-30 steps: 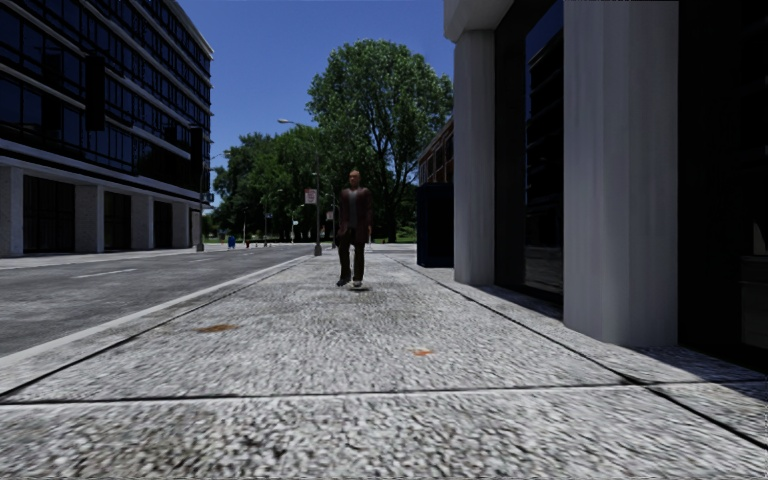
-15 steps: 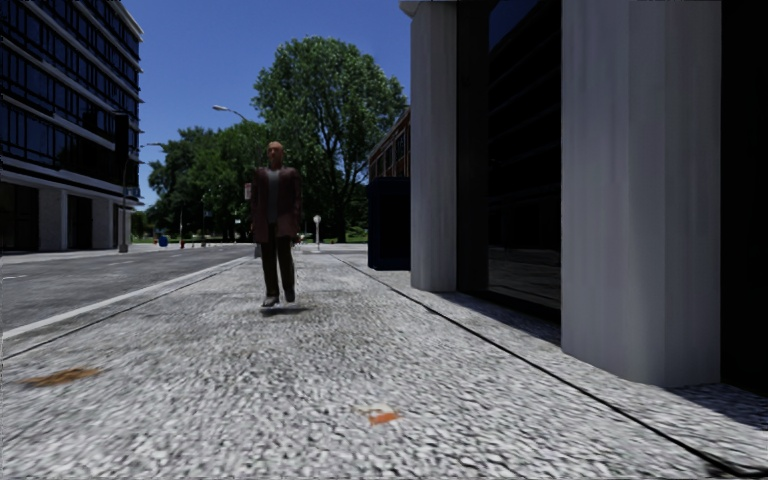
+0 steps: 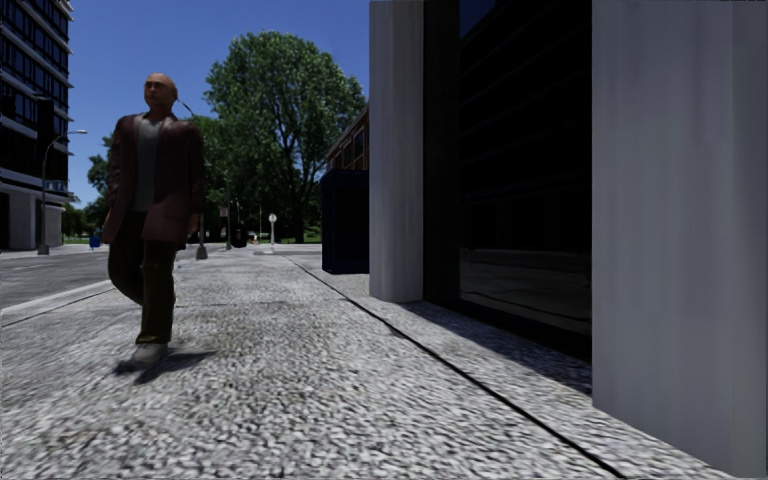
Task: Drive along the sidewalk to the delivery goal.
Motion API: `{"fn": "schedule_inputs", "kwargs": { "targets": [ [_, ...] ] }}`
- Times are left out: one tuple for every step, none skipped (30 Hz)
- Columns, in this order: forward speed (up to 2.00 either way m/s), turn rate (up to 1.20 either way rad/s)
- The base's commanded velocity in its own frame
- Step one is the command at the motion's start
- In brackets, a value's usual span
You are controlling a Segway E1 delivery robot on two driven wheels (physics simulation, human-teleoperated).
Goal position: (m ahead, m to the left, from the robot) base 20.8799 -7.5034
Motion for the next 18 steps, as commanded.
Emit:
{"fn": "schedule_inputs", "kwargs": {
  "targets": [
    [2.0, 0.0],
    [2.0, 0.0],
    [2.0, 0.0],
    [2.0, 0.0],
    [2.0, 0.0],
    [2.0, 0.0],
    [2.0, 0.0],
    [2.0, 0.0],
    [2.0, 0.0],
    [2.0, 0.0],
    [2.0, 0.0],
    [2.0, 0.11],
    [2.0, 0.25],
    [2.0, 0.42],
    [2.0, 0.42],
    [2.0, 0.59],
    [2.0, 0.75],
    [2.0, 0.92]
  ]
}}
